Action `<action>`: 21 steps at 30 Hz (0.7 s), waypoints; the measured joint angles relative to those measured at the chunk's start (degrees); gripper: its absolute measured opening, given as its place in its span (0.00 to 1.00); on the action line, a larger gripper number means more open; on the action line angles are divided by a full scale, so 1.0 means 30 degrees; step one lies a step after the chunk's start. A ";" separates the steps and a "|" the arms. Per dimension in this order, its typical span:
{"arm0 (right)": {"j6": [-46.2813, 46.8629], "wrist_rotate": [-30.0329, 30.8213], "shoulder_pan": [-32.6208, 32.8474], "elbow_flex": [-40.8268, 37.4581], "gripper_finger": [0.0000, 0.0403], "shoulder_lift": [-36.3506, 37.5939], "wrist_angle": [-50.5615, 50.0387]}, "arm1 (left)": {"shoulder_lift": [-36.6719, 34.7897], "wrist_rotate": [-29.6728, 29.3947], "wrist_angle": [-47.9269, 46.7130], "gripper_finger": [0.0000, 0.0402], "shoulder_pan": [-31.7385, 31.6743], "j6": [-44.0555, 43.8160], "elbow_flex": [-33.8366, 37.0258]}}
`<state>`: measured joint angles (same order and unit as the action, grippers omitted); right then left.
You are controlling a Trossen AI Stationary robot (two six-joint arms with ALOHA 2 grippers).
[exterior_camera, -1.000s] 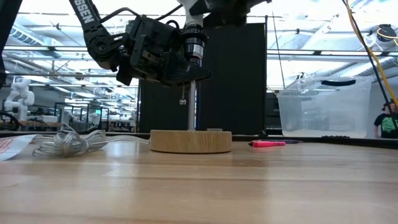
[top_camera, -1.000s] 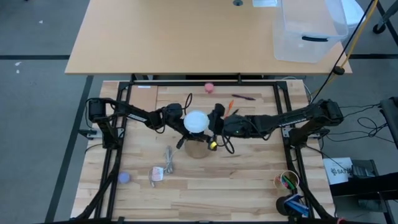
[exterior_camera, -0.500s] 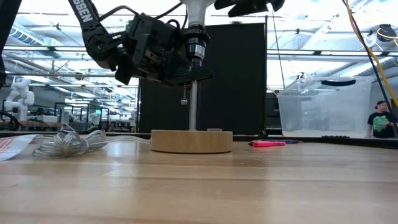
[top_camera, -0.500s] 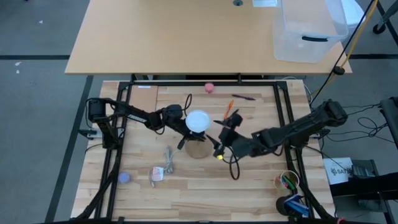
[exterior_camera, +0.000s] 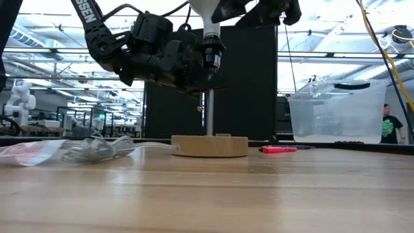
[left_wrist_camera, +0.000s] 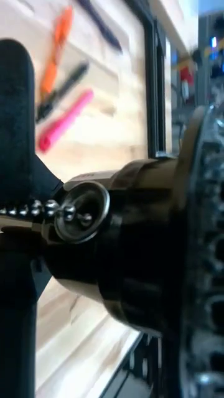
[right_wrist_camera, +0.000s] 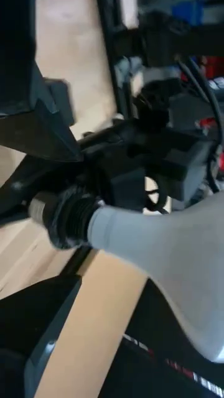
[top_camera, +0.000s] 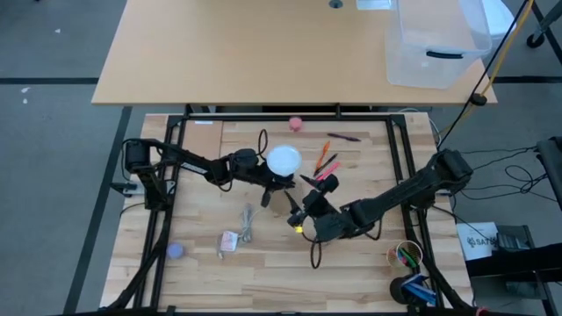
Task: Screw lightbulb
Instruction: Remove the white lightbulb from the desk lamp
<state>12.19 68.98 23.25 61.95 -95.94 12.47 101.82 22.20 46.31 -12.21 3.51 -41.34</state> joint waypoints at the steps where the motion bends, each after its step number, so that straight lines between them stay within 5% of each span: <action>1: -0.0371 0.0425 -0.0029 -0.0005 0.75 -0.0350 0.0977 | 0.0000 -0.0381 0.0027 0.07 0.0000 -0.0096 0.0000; 8: -0.1740 0.1632 -0.1052 -0.0005 0.75 -0.2213 0.6536 | 0.0000 -0.1622 0.0120 0.07 0.0278 -0.0204 0.0000; 21: -0.4266 0.0546 -0.2163 -0.0005 0.71 -0.2564 0.9667 | 0.0000 -0.1757 0.0186 0.07 0.0335 -0.0146 0.0000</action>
<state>-0.61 70.62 16.76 61.93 -103.63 41.47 101.82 16.93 46.87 -11.20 3.07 -41.34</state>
